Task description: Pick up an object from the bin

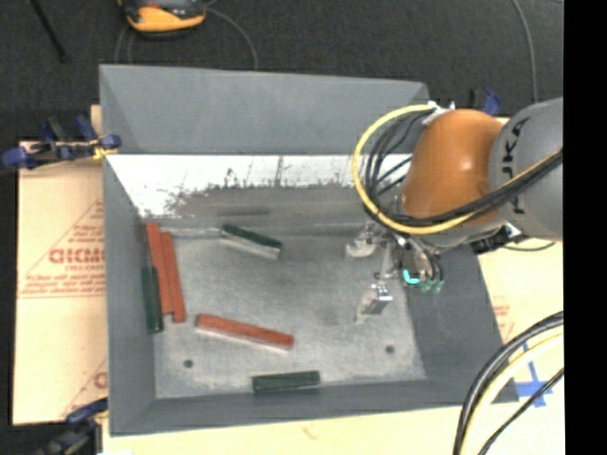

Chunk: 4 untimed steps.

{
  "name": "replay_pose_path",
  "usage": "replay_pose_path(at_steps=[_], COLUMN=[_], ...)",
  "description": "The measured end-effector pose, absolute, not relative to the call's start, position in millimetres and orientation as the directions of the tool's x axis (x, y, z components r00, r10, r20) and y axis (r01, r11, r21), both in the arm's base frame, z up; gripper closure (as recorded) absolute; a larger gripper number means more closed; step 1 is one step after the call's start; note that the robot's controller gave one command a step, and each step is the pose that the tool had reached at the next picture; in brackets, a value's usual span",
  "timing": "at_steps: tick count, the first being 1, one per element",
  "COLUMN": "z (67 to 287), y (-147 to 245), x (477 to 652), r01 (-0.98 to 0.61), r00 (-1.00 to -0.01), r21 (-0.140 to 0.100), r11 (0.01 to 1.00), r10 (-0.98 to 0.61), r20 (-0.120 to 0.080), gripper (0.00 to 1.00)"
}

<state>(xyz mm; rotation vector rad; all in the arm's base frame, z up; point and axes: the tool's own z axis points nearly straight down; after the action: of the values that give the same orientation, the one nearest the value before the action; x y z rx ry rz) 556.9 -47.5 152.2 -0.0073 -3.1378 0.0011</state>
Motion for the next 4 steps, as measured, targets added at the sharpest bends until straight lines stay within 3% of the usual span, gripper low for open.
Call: replay_pose_path(at_steps=[1,2,3,4], z=[156,137,97,96], y=[-48,1,24,38], x=[558.8,532.3,574.7,546.3], r01=[0.004,0.017,-0.086,0.012], r00=[-1.0,-1.0,-0.996,-1.0], r21=[-0.001,0.0,0.0,0.001], r11=[1.0,1.0,0.996,1.0], r10=[0.004,0.017,-0.086,0.012], r20=[-0.004,-0.006,-0.006,-0.004], gripper=[0.0,0.0,0.0,0.0])
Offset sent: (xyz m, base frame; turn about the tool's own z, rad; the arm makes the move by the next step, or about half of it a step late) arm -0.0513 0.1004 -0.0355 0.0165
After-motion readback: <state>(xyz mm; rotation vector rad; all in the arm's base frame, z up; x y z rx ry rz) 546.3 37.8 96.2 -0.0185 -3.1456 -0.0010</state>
